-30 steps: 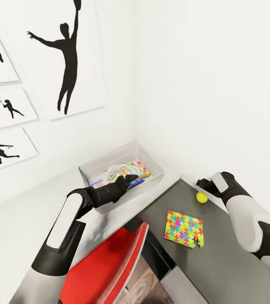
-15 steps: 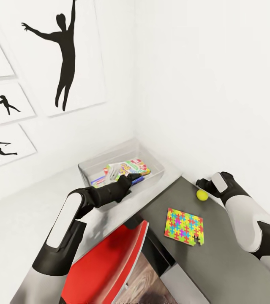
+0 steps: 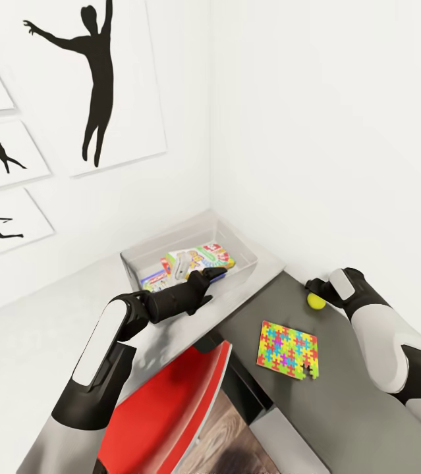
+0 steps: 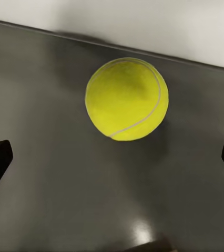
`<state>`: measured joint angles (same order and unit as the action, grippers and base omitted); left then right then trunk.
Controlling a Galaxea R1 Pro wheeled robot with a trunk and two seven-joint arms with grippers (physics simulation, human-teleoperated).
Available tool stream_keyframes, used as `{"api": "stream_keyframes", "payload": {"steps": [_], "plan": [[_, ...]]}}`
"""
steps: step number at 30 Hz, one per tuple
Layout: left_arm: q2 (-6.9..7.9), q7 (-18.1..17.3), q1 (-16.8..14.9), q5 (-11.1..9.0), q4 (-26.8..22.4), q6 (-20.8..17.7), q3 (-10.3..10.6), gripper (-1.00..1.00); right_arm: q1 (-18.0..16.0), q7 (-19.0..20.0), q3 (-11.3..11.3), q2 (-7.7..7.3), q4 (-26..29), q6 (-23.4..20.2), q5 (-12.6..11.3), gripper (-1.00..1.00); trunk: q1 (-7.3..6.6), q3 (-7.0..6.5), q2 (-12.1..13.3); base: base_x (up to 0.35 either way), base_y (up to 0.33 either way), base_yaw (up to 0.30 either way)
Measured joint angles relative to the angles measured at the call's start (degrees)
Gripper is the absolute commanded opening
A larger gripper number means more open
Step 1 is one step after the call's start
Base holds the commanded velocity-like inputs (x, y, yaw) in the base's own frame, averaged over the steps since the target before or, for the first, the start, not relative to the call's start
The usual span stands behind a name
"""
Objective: Put all the toys in the child's room - the three board games (two on the bed and one on the table), the two jigsaw puzzles on the table, and the tennis ball on the table - inside the toy box on the table in the child's room.
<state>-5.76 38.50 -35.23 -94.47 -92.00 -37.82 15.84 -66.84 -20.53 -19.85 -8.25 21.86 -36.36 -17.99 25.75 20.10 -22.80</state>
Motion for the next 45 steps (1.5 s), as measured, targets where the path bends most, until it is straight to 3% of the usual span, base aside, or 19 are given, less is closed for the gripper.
{"api": "stream_keyframes", "payload": {"steps": [14, 23, 45], "plan": [[-0.01, -0.16, -0.11, -0.46, -0.03, -0.16, 0.10, 1.00, -0.46, 0.09, 0.04, 0.12, 0.64, 1.19, -0.02, 1.00, 0.00, 1.31, 0.00, 0.000, 0.000, 0.000], [-0.08, -0.24, -0.21, -0.56, -0.05, -0.25, 0.20, 1.00, -0.75, 0.11, 0.25, 0.39, 0.71, 6.18, 0.19, 1.00, 0.00, 2.15, 0.00, 0.000, 0.000, 0.000], [-0.10, -0.59, -0.39, -0.58, -0.05, -0.40, 0.28, 1.00, -0.72, 0.00, 0.51, 0.39, 0.72, 12.10, 0.62, 1.00, 0.00, 3.04, -0.01, 0.000, 0.000, 0.000]]}}
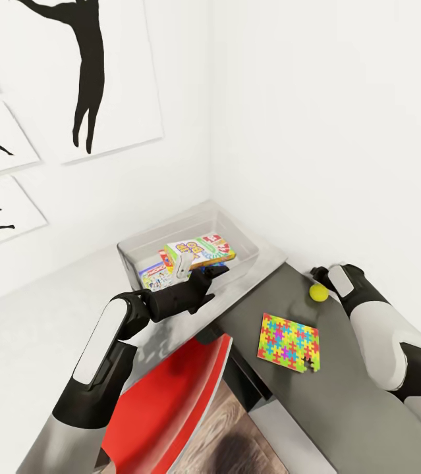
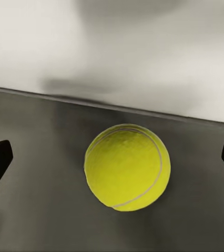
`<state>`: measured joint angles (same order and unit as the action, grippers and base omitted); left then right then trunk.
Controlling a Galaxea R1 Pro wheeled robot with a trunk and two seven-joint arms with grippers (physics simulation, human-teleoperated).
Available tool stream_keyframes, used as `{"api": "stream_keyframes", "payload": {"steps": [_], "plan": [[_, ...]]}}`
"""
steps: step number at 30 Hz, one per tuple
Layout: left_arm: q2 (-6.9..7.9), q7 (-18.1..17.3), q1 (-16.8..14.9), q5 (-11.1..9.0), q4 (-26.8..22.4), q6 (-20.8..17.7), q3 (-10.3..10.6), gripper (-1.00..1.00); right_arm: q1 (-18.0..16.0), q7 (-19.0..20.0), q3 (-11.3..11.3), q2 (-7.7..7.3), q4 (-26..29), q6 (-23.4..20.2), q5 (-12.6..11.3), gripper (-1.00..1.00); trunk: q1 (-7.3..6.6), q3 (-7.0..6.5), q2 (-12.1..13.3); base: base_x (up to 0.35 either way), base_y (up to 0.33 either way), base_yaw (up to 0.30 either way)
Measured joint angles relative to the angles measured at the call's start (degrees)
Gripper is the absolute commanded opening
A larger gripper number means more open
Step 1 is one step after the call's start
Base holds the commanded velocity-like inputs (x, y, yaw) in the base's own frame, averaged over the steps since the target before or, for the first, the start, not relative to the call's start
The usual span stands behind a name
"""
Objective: Put all the toys in the child's room - the three board games (two on the bed and one on the table), the two jigsaw puzzles on the table, and the tennis ball on the table - inside the toy box on the table in the child's room.
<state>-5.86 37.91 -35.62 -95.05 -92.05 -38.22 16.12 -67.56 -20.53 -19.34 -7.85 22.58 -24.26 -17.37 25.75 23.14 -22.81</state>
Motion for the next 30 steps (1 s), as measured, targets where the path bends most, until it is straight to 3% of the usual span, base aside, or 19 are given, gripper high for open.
{"api": "stream_keyframes", "payload": {"steps": [30], "plan": [[0.08, -0.45, -0.02, 0.01, 0.00, -0.79, 0.00, 1.00, 0.01, 0.23, 0.16, -0.12, 0.00, 0.74, 0.06, 1.00, 0.00, 2.41, 0.00, 0.000, 0.000, 0.000]]}}
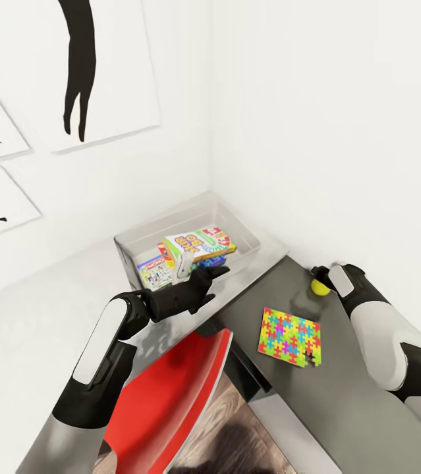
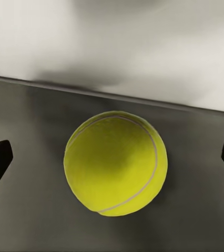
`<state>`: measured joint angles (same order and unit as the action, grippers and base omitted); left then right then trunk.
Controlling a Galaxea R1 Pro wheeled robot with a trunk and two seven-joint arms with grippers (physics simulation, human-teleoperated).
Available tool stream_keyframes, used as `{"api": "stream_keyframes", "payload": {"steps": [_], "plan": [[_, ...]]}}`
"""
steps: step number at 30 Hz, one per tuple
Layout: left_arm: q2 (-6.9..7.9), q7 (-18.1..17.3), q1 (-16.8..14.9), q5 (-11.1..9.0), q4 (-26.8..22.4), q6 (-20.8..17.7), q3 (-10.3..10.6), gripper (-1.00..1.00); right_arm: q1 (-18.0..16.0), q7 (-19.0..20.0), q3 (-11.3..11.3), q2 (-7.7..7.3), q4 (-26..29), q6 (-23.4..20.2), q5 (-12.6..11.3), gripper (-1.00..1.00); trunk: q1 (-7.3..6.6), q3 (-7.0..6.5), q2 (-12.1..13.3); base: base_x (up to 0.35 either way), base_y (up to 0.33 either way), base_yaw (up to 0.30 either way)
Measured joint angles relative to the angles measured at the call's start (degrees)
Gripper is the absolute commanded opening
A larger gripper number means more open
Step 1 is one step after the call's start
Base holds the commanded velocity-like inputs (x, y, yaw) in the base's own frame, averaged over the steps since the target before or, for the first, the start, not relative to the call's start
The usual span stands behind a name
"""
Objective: Put all the toys in the child's room - the three board games (two on the bed and one on the table), the two jigsaw puzzles on the table, and the tennis ball on the table - inside the toy box on the table in the child's room.
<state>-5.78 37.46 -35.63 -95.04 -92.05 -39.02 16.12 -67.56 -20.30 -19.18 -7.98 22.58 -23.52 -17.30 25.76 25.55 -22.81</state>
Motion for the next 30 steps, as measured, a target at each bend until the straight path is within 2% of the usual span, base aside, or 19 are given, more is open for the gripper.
{"api": "stream_keyframes", "payload": {"steps": [30], "plan": [[-0.08, -0.02, -0.10, -0.01, 0.00, 0.00, 0.00, 1.00, -0.01, 0.53, -0.02, -0.10, 0.00, -0.17, -0.03, 1.00, 0.00, 2.65, -0.01, 0.000, 0.000, 0.000]]}}
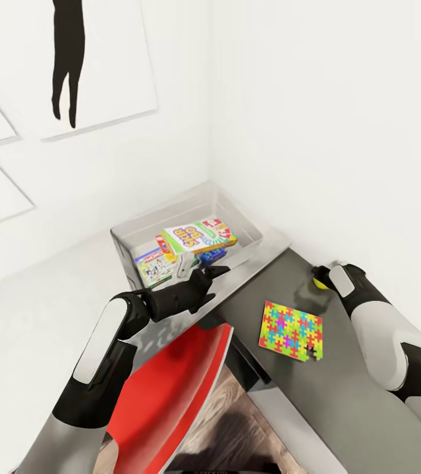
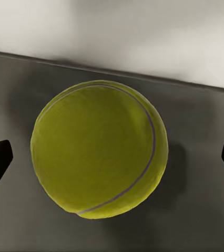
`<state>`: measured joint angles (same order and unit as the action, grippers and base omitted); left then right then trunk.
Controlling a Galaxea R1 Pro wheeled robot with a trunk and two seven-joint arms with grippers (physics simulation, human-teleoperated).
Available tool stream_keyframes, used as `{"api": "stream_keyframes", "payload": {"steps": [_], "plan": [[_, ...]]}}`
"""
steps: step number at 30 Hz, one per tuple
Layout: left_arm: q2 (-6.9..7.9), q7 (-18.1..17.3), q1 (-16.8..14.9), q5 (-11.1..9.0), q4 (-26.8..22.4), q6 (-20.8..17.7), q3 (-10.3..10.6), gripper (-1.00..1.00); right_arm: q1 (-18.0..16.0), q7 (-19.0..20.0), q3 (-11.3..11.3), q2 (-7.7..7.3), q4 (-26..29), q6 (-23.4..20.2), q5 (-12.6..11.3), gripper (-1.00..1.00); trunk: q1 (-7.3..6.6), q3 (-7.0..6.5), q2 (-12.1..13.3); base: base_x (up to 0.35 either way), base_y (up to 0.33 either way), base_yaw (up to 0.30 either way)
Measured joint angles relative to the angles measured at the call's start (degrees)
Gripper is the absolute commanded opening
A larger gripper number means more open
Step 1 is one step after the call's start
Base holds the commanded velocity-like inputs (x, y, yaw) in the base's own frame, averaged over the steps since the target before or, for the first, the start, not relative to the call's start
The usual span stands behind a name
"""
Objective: Put all the toys in the child's room - the three board games (two on the bed and one on the table), the two jigsaw puzzles on the table, and the tennis ball on the table - inside the toy box on the table in the child's room.
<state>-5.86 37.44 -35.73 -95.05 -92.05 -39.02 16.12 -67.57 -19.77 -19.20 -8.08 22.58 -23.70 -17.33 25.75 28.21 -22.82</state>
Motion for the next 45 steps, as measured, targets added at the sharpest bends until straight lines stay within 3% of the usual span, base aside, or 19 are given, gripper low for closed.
{"api": "stream_keyframes", "payload": {"steps": [45], "plan": [[0.00, 0.02, -0.08, 0.00, 0.00, -0.09, 0.00, 1.00, 0.01, 0.17, 0.10, 0.34, 0.00, 0.23, 0.00, 1.00, 0.00, 0.74, 0.00, 0.000, 0.000, 0.000]]}}
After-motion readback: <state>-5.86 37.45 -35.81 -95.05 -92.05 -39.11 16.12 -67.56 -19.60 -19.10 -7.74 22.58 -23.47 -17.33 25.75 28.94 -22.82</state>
